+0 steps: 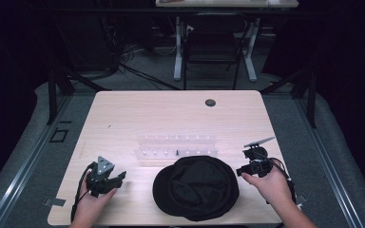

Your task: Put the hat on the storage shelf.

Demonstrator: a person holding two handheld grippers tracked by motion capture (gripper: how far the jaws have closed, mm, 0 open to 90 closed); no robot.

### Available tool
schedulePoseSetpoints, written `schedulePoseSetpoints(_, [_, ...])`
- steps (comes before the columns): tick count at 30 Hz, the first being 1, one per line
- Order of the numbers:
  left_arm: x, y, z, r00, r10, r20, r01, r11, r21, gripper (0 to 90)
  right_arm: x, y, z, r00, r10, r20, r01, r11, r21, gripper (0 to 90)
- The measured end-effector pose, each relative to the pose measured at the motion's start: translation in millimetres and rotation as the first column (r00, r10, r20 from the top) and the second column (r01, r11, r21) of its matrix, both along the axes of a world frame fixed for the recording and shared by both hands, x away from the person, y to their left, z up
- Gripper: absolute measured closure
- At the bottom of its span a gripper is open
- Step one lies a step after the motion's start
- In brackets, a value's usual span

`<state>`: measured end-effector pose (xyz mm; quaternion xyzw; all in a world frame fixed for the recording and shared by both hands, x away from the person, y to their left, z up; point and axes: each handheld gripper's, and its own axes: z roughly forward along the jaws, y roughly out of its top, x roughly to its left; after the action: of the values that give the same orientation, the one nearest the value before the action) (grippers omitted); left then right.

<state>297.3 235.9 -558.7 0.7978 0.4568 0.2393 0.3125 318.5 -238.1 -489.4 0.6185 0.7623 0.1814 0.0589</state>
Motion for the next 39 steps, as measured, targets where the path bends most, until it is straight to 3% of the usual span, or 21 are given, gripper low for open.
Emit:
schedulePoseSetpoints(7, [-0.7,-1.5,0.2,1.0,-0.005,-0.001,0.005,1.0,-0.003,46.4,2.1,7.6,5.9,0.9996,-0.007,-0.028,0.007,1.0,-0.002,63.0])
schedulePoseSetpoints(9, [-0.5,-1.8,0.4,1.0,-0.008,0.0,0.008,1.0,-0.001,46.4,3.1,9.5,9.3,0.9983,0.015,-0.056,-0.016,0.9998,-0.015,62.9])
schedulePoseSetpoints(14, [0.0,-2.7,0.1,0.9999,-0.012,0.004,0.012,0.9999,0.003,46.4,3.1,15.3,11.5,0.9975,0.023,-0.067,-0.024,0.9996,-0.012,62.9])
schedulePoseSetpoints(17, [-0.3,-3.4,0.0,0.9999,-0.011,0.004,0.011,0.9999,0.0,46.4,4.6,17.8,12.3,0.995,0.041,-0.091,-0.045,0.9982,-0.039,62.9])
schedulePoseSetpoints(18, [-0.4,-3.7,0.0,0.9999,-0.01,0.005,0.01,0.9999,-0.002,46.4,4.7,19.7,9.7,0.9967,0.021,-0.078,-0.025,0.9989,-0.04,62.9])
schedulePoseSetpoints(22, [-0.7,-3.8,0.2,0.9999,-0.011,0.004,0.011,0.9999,-0.005,46.4,11.2,18.4,2.0,0.9912,0.04,-0.126,-0.047,0.9974,-0.054,62.9])
schedulePoseSetpoints(36, [-0.3,-3.1,-0.2,0.9999,-0.017,0.001,0.017,0.9998,0.005,46.4,24.9,28.6,-13.9,0.9817,0.074,-0.175,-0.09,0.9926,-0.082,68.0])
schedulePoseSetpoints(39, [-0.2,-2.9,0.0,0.9998,-0.018,0.0,0.018,0.9998,0.005,46.4,26.2,29.2,-17.5,0.9777,0.079,-0.195,-0.093,0.9934,-0.066,68.3])
